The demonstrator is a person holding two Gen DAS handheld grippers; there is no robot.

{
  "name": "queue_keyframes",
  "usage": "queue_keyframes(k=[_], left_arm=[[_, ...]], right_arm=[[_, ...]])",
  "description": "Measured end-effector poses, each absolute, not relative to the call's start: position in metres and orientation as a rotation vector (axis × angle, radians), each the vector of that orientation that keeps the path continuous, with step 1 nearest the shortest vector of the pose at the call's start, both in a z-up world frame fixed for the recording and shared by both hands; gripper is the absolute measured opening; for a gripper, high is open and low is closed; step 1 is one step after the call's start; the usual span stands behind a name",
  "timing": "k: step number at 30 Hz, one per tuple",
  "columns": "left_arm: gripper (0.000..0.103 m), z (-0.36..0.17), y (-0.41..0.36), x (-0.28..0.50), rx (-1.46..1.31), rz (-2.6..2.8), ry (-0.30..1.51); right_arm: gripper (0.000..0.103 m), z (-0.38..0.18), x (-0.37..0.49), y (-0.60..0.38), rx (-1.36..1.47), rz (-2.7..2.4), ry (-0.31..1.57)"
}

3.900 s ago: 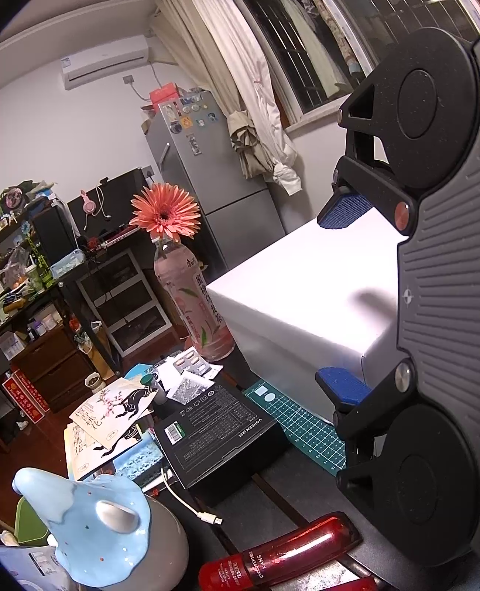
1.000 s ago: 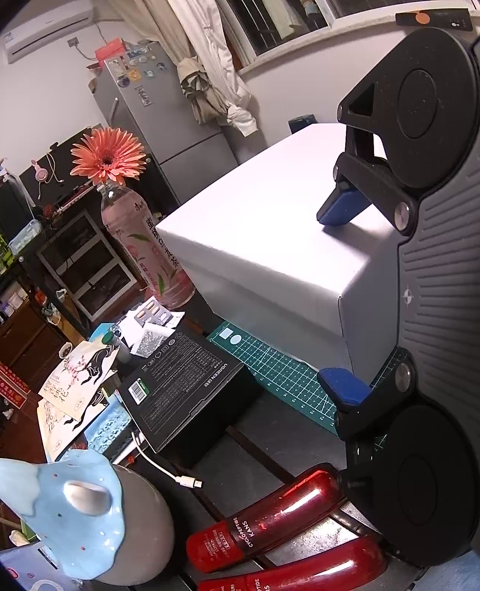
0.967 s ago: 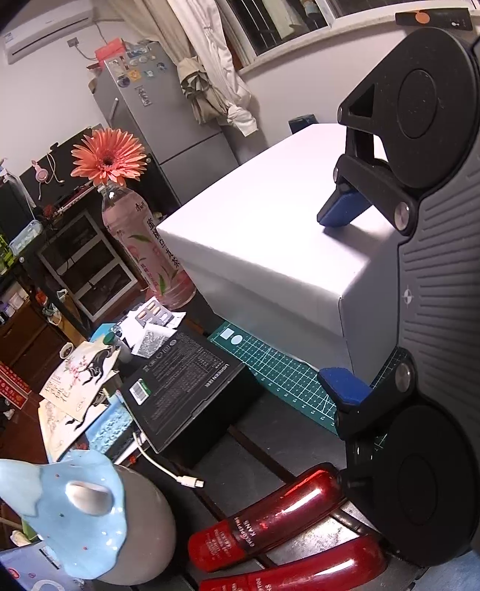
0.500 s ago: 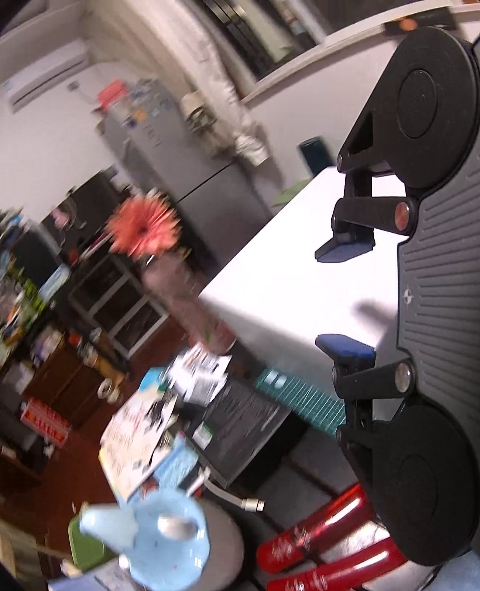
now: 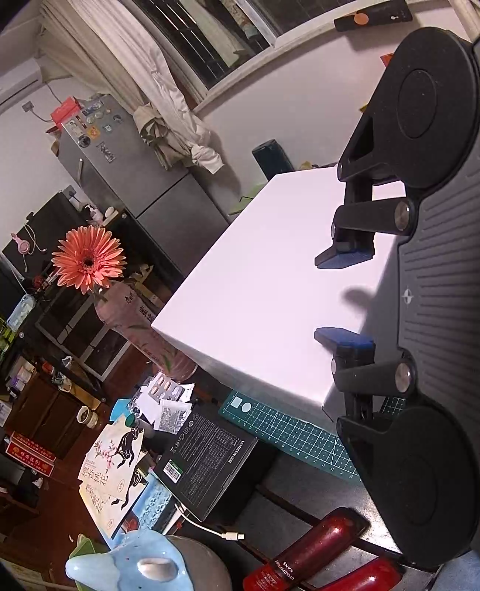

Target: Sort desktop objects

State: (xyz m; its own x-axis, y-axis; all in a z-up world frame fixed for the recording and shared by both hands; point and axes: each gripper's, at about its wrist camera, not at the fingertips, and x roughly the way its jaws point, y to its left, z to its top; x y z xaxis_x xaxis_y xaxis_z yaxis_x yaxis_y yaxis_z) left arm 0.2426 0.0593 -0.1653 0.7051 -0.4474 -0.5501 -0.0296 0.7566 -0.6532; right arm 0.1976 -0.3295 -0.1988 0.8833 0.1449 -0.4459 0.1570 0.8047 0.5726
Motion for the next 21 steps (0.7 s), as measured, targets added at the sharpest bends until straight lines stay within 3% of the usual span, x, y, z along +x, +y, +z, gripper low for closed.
queue_keyframes(k=[5,21], left_arm=[[0.028,-0.163,0.057,0.244,-0.641,-0.247,0.776],[0.028,-0.163,0.061,0.249,-0.619,-0.291,0.808]], right_arm=[[0.038,-0.186,0.197,-0.321,0.553,0.018,0.472],[0.038,-0.141,0.230,-0.274,0.114,0.047,0.518]])
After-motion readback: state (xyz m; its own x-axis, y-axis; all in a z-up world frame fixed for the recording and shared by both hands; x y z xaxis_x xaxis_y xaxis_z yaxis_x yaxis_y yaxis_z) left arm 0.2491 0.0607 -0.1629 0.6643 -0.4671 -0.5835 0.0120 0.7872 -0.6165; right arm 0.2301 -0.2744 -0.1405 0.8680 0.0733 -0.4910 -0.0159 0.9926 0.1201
